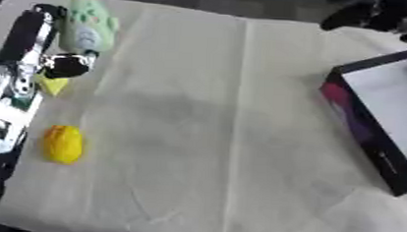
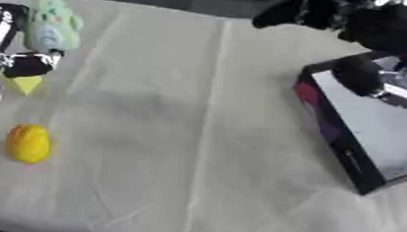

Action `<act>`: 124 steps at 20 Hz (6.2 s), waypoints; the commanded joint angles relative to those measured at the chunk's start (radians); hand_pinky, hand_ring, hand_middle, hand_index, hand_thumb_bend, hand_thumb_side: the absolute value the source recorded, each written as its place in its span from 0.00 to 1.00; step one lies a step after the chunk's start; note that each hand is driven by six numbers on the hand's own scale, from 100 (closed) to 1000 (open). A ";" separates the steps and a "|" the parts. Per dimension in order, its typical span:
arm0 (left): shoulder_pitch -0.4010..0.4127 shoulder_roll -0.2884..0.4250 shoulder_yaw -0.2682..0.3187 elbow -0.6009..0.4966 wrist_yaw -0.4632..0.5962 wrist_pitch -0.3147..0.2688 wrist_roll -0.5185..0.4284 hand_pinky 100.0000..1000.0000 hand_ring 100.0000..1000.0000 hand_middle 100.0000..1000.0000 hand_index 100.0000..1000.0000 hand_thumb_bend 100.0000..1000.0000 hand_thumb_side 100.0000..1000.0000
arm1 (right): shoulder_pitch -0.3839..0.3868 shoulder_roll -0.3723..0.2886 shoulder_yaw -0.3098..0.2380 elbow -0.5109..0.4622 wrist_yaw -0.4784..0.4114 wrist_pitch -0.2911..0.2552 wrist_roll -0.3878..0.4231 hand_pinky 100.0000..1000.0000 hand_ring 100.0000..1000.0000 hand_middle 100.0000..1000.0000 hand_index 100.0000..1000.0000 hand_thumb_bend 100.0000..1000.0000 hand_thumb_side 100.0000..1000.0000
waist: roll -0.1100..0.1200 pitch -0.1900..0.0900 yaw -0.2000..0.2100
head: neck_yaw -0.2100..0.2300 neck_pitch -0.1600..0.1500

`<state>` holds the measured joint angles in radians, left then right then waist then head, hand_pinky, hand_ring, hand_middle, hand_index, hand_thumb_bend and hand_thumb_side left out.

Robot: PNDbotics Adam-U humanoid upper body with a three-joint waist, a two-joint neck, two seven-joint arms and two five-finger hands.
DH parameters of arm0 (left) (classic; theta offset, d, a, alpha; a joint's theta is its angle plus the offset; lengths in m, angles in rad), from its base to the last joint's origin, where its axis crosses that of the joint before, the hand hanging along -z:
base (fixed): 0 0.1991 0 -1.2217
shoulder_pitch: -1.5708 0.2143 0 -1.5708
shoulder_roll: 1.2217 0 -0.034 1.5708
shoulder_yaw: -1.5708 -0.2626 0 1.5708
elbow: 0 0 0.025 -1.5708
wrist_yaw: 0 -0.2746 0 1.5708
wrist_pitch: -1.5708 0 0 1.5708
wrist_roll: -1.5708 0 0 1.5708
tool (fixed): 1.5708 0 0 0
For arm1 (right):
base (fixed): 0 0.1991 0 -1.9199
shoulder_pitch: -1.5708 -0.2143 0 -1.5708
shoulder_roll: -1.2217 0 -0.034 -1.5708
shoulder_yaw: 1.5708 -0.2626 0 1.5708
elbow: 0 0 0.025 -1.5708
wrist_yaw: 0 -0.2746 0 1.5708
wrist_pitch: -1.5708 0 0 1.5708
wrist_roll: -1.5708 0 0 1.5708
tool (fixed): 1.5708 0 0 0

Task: Pick up the objects with one hand, pass them to the other hand, and then place them into the box on the other side of the table.

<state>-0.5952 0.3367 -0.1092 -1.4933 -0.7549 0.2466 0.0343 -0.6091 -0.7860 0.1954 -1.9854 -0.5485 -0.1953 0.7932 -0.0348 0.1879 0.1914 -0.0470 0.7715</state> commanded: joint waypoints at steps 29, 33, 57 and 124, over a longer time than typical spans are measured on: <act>-0.052 -0.214 -0.068 0.004 -0.248 -0.069 0.110 0.73 0.62 0.49 0.43 0.03 0.00 | -0.239 0.215 0.199 0.168 0.390 0.143 -0.109 1.00 0.94 1.00 1.00 0.00 0.39 | -0.017 -0.022 0.058 | -0.113 -0.002; -0.061 -0.248 -0.084 0.000 -0.275 -0.081 0.118 0.72 0.62 0.49 0.44 0.04 0.00 | -0.252 0.243 0.205 0.235 0.442 0.148 -0.128 1.00 0.95 1.00 1.00 0.00 0.44 | -0.014 -0.016 0.087 | -0.140 -0.002; -0.083 -0.345 -0.168 0.012 -0.429 -0.163 0.162 0.73 0.62 0.49 0.45 0.09 0.00 | -0.296 0.318 0.198 0.509 0.656 0.088 -0.257 1.00 0.98 1.00 1.00 0.00 0.54 | -0.010 0.018 0.169 | -0.252 -0.002; -0.083 -0.364 -0.217 0.024 -0.350 -0.055 0.218 0.69 0.53 0.42 0.49 0.23 0.00 | -0.328 0.272 0.165 0.521 0.625 0.038 -0.247 1.00 0.97 1.00 1.00 0.00 0.26 | -0.013 0.042 0.173 | -0.292 -0.002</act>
<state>-0.6672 -0.0287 -0.3221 -1.4456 -1.1004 0.1951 0.2473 -0.9150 -0.4897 0.3751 -1.4600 0.0679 -0.1517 0.5468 -0.0422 0.2284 0.3640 -0.3365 0.7720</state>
